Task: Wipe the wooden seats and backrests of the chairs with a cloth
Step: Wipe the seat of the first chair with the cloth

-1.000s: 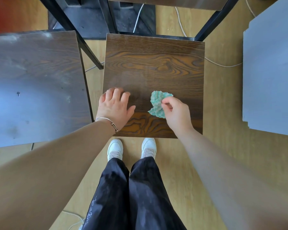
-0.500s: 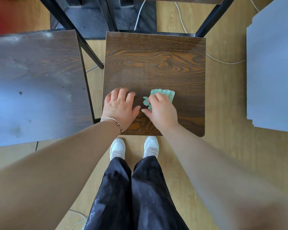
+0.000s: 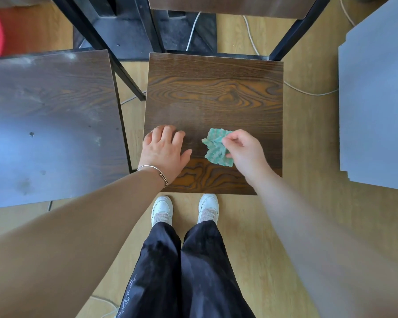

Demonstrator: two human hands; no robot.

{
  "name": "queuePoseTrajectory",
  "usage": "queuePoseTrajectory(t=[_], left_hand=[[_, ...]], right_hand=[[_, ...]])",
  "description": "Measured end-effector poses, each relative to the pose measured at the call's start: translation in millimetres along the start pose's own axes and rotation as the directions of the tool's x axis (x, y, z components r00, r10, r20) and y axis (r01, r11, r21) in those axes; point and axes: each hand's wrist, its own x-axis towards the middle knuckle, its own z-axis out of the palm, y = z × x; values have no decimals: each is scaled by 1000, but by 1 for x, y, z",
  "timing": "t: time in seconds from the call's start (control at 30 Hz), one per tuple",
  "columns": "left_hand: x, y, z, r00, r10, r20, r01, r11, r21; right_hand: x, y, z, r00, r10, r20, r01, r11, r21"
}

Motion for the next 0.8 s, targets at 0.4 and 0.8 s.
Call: queuePoseTrajectory(t=[0.4,0.8], left_hand=[[18,35,1,998,56,26,-55,998,-22],[36,57,3,994,104,38,-103,994,-26]], right_hand=[[24,1,-49,933,320,-164,-178,807,562],[63,17,-82,853,459,-248,-392,877,278]])
